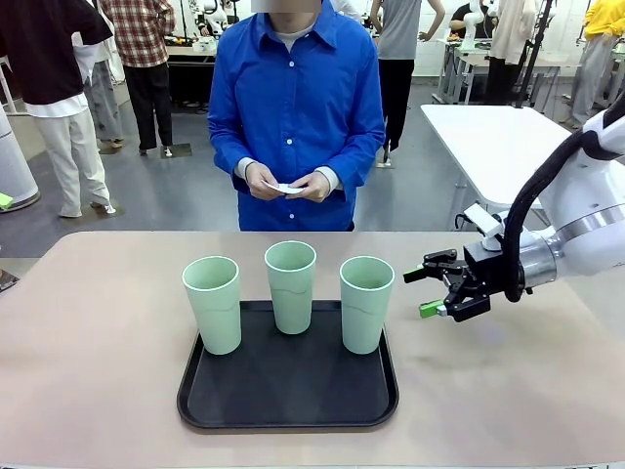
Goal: Place coasters on the table and set cups on them.
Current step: Pick up one Reusable plastic cup and place it on a coaster set by the human.
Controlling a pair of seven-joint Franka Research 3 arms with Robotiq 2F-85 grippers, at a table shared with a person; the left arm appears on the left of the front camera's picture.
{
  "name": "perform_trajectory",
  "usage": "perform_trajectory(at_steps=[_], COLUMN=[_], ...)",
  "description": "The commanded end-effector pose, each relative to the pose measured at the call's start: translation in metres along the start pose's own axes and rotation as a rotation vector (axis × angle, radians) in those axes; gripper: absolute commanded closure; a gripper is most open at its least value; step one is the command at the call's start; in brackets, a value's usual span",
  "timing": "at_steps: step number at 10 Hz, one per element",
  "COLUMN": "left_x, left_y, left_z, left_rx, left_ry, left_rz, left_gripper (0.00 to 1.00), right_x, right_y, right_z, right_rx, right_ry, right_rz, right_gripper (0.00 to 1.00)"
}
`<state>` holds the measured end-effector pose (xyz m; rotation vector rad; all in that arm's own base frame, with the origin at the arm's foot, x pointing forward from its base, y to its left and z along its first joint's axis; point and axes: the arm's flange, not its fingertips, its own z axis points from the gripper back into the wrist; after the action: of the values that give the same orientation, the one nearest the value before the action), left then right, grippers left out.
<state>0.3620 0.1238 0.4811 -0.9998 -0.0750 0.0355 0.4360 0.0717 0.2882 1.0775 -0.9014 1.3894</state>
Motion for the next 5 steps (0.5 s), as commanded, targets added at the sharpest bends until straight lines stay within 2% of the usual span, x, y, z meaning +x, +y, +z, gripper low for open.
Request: perform_trajectory(at_steps=[1,5], left_x=[-0.0018,-0.0018], left_y=[-0.0012,-0.0012], left_z=[0.0018,0.0018], left_rx=[-0.006,-0.006], left_ry=[-0.007,-0.007], left_rz=[-0.005,-0.005], left_gripper=[0.0,0.0], right_x=[-0.0007,0.0041], right_y=[-0.01,-0.0119], right_z=[-0.015,-0.0188], right_rx=[-0.005,-0.079], right_ry=[-0.037,-0.048], right_rz=[0.034,0.012], right_gripper=[0.0,0.0])
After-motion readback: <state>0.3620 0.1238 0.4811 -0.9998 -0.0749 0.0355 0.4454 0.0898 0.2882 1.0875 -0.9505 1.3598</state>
